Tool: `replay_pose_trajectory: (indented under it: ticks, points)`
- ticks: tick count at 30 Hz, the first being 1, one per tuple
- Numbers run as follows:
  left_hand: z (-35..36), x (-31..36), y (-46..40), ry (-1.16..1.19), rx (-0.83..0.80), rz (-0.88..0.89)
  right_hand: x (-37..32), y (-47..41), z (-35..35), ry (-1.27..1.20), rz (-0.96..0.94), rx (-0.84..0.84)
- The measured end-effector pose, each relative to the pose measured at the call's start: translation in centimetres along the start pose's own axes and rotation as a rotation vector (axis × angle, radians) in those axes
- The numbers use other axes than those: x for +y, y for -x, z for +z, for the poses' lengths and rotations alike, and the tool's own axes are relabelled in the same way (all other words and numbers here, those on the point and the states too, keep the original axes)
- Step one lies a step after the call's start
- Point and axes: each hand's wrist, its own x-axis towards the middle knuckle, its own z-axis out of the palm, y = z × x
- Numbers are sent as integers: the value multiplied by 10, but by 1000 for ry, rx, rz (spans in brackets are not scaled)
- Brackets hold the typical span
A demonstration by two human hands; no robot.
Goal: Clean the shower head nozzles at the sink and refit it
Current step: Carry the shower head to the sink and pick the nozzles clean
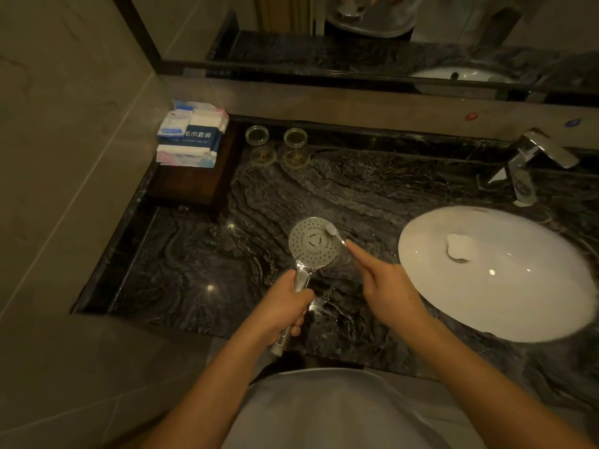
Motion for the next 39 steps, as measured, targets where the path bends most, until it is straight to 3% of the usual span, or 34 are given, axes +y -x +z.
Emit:
replay_pose_trajectory:
  ticks: [4, 9, 13, 18, 23, 29, 32, 35, 39]
  points:
    - [0, 0, 0, 4, -23, -4, -5, 19, 8, 12, -97, -145]
    - [-2, -1, -3, -1, -32, -8, 6, 3, 1, -34, -3, -48]
    - [-4, -7, -5, -81, 16, 32, -2, 14, 8, 75, -73, -203]
    - [-10, -17, -10, -271, 88, 108, 8, -17, -6, -15, 100, -48]
    - [-10, -20, -9, -281, 79, 106, -7, -5, 2, 3, -20, -245]
    - [-10, -20, -8, -275, 78, 115, 0, -26, -8, 35, -16, -103]
    - [-10, -19, -11, -274, 84, 113, -10, -15, -4, 169, -94, -178]
    - [-10, -21, -11, -306, 74, 94, -5, -24, -10, 396, -81, -121]
    - [-6, -22, -10, -279, 56, 74, -7, -29, -11, 410, -126, -112]
